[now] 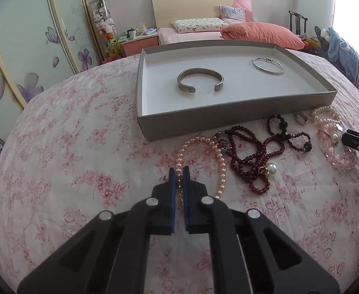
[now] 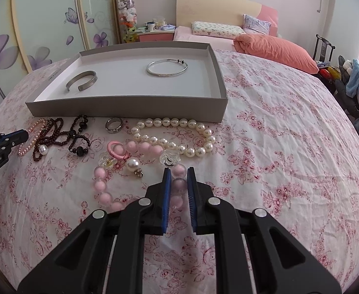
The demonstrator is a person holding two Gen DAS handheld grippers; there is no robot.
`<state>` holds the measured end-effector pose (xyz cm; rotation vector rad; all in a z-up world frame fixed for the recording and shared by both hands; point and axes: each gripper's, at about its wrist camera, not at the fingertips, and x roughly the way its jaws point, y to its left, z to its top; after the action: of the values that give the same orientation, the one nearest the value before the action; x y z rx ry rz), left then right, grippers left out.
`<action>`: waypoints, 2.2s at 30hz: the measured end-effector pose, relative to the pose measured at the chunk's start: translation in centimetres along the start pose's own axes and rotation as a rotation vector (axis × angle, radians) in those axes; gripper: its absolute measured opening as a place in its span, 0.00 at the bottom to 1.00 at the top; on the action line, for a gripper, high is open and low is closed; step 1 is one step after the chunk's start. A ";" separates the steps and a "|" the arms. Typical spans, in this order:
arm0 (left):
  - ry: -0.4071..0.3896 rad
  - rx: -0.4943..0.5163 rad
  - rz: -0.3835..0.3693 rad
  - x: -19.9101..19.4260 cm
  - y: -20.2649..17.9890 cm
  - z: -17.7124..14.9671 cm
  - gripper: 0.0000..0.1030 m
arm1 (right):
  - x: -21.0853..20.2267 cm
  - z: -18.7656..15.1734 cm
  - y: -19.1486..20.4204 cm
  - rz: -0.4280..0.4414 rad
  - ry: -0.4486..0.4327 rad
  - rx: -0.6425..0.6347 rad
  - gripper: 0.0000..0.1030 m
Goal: Organize jewelry
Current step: 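Grasp the pink pearl bracelet with the left gripper while the right grasps the pink bead bracelet, then carry both bracelets into the tray and open both grippers to release them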
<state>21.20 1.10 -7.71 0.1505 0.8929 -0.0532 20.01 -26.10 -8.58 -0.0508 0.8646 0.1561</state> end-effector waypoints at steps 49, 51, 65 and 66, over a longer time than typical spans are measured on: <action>-0.187 -0.143 -0.182 -5.5 1.2 1.7 0.06 | -6.8 3.0 2.0 0.286 -0.255 0.067 0.14; -0.194 -0.149 -0.179 -5.7 1.3 1.6 0.06 | -7.0 3.0 2.1 0.289 -0.262 0.067 0.14; -0.299 -0.163 -0.142 -9.2 0.6 2.0 0.06 | -9.5 3.3 2.5 0.266 -0.372 0.071 0.14; -0.307 -0.161 -0.138 -9.4 0.5 2.0 0.06 | -9.7 3.3 2.6 0.262 -0.380 0.070 0.14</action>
<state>16.96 1.15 0.92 -0.0688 0.5966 -0.1291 15.93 -24.33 1.03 0.1549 0.4937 0.3685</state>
